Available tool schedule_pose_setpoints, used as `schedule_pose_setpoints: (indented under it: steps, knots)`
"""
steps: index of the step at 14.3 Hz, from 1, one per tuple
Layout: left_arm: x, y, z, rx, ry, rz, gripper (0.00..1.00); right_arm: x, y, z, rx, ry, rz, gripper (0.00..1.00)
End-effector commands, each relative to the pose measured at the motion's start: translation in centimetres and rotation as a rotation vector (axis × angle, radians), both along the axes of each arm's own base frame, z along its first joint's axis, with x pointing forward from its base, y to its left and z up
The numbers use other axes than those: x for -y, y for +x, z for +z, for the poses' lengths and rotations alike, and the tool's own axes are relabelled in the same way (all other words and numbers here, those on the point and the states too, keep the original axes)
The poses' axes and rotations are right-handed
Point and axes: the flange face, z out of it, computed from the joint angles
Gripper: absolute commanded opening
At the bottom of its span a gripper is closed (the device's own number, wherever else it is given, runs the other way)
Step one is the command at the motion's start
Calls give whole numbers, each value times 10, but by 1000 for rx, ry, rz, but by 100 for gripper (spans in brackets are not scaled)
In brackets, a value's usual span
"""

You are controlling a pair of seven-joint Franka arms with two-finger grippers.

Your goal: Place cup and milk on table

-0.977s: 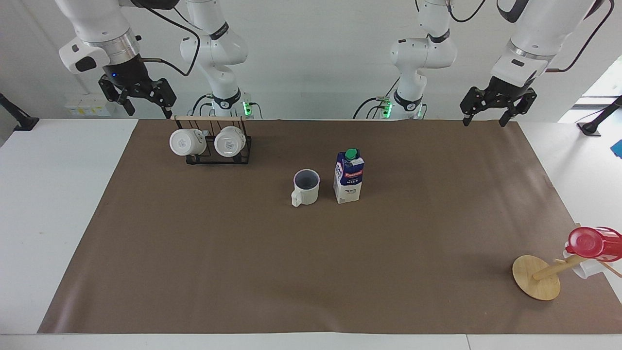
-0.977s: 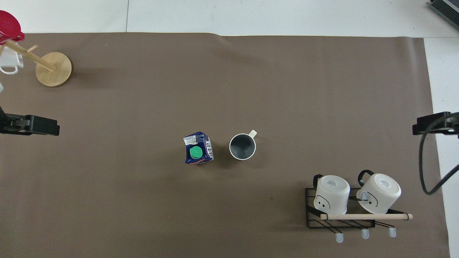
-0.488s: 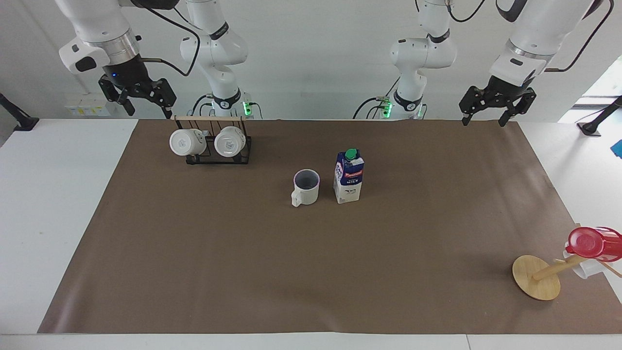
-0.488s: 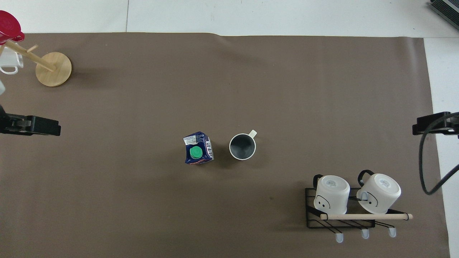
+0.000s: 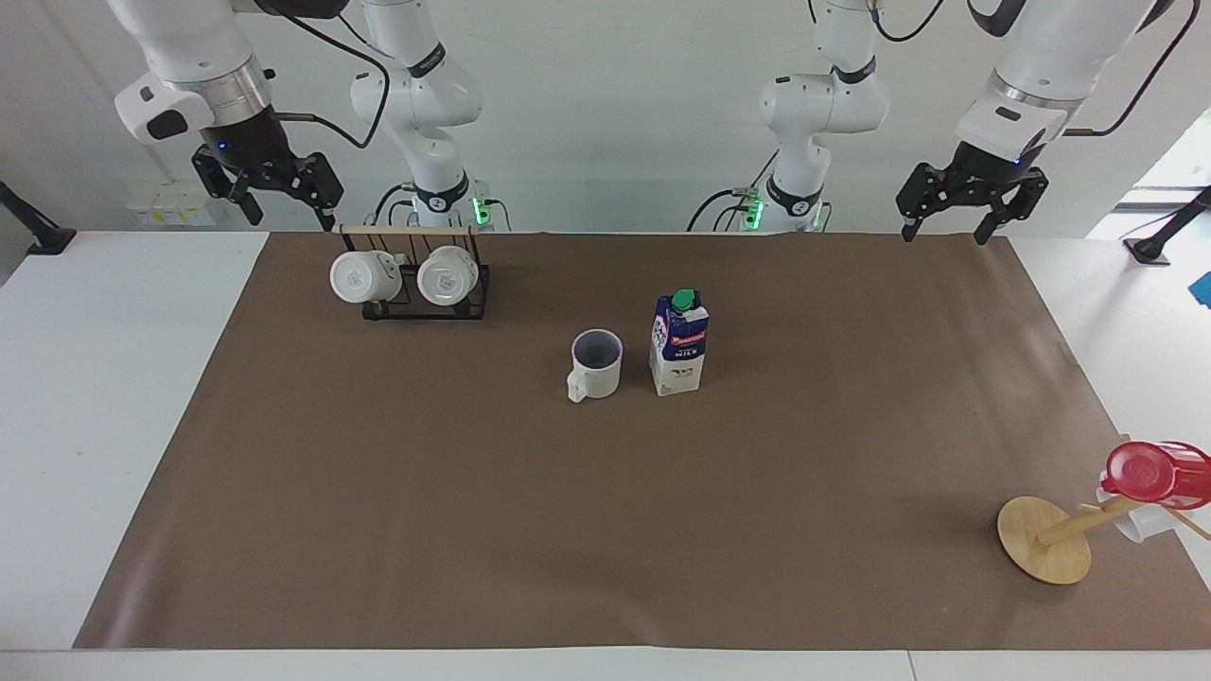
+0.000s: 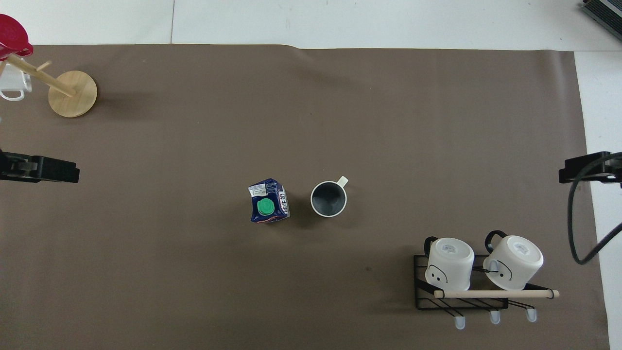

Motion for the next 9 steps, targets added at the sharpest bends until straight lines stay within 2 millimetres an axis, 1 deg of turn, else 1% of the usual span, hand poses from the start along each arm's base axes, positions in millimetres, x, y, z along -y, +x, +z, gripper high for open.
schedule_pose_setpoints:
  steps: [1, 9]
  knots:
    - [-3, 0, 5, -11, 10, -9, 100, 0, -4, 3, 19, 10, -16, 100]
    - [-1, -5, 2, -48, 8, -5, 100, 0, -3, 2, 18, 10, -16, 100]
